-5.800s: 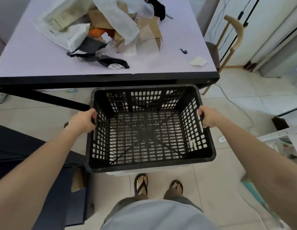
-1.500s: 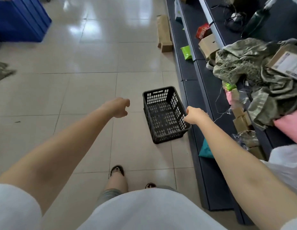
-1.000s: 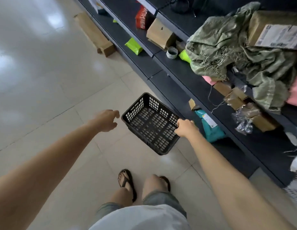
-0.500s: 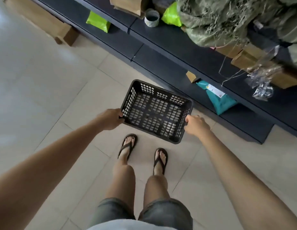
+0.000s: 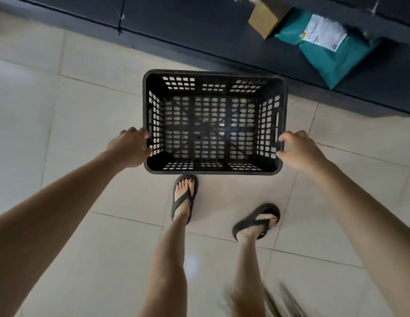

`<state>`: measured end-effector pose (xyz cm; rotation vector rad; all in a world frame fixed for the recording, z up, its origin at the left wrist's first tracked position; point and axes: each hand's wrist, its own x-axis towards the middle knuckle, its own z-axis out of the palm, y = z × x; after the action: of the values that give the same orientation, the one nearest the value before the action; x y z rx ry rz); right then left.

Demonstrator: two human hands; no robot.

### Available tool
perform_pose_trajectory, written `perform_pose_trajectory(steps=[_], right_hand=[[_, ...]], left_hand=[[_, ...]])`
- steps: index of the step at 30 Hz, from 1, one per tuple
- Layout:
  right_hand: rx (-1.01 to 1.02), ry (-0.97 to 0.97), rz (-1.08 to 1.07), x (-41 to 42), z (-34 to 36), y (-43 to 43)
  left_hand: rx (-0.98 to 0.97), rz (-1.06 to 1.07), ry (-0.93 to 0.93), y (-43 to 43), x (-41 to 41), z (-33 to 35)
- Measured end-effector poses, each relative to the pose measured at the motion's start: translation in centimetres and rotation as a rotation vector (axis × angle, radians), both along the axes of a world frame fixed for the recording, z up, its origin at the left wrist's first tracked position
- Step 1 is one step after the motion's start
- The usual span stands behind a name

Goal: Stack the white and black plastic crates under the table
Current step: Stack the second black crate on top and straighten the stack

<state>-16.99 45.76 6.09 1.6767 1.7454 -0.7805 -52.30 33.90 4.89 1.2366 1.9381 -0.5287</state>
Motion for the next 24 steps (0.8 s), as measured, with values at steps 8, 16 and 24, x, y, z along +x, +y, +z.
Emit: perform_pose_trajectory(steps=[8, 16, 24], right_hand=[[0.073, -0.077, -0.084, 0.5, -9.5, 1.3], [0.073, -0.104, -0.130, 1.4, -15.0, 1.7], [0.058, -0.125, -0.235, 1.8, -15.8, 2.7]], left_hand=[[-0.018, 0.034, 0.038, 1.4, -1.5, -9.8], [0.075, 0.173, 0.054, 2.4, -1.6, -14.7], [0.207, 0.232, 0.064, 2.0, -1.4, -14.3]])
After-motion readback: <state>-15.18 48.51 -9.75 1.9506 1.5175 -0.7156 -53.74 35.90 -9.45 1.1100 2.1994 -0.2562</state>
